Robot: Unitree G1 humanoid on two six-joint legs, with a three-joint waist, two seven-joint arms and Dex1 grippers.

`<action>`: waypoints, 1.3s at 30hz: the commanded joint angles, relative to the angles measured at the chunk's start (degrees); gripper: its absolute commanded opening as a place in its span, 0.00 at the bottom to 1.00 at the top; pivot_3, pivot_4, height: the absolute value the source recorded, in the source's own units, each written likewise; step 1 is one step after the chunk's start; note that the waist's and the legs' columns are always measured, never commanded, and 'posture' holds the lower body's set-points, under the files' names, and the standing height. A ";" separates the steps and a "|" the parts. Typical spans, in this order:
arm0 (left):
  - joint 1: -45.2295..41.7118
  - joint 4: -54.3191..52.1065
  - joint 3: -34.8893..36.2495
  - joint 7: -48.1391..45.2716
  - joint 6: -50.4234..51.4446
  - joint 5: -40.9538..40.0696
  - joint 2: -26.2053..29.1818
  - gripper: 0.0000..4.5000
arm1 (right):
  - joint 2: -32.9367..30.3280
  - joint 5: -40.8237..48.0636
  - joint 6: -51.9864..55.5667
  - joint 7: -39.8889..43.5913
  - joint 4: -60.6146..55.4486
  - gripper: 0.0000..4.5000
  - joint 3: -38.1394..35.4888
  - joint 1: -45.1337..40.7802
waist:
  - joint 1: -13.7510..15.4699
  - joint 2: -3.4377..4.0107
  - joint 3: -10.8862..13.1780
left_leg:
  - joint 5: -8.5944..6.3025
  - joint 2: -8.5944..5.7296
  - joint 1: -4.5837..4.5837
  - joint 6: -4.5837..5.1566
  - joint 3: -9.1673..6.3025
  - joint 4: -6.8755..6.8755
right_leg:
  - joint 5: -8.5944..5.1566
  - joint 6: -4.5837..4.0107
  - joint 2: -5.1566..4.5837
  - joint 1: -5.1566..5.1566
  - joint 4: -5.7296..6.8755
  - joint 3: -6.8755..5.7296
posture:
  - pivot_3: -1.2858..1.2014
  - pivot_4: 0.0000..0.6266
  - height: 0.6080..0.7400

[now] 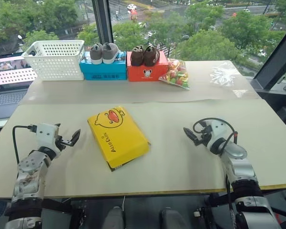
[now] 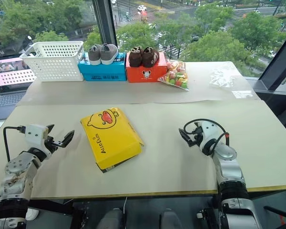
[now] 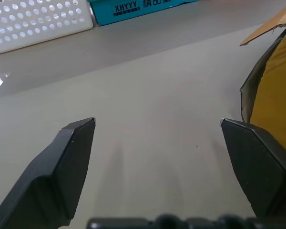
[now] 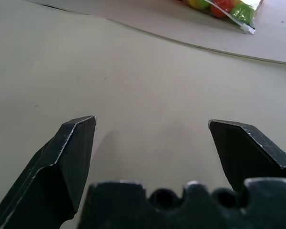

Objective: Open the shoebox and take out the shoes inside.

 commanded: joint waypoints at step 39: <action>-29.07 19.87 -25.15 -28.46 -10.48 8.46 -14.89 0.00 | 0.32 -5.52 11.84 13.26 -9.37 0.02 13.42 -7.15 | 1.57 -0.07 0.08 | 0.00 -0.01 -0.36 0.02 0.17 0.10 | 0.19 -0.08 0.09 -0.17 -0.08 0.14 | 0.52 0.24 1.00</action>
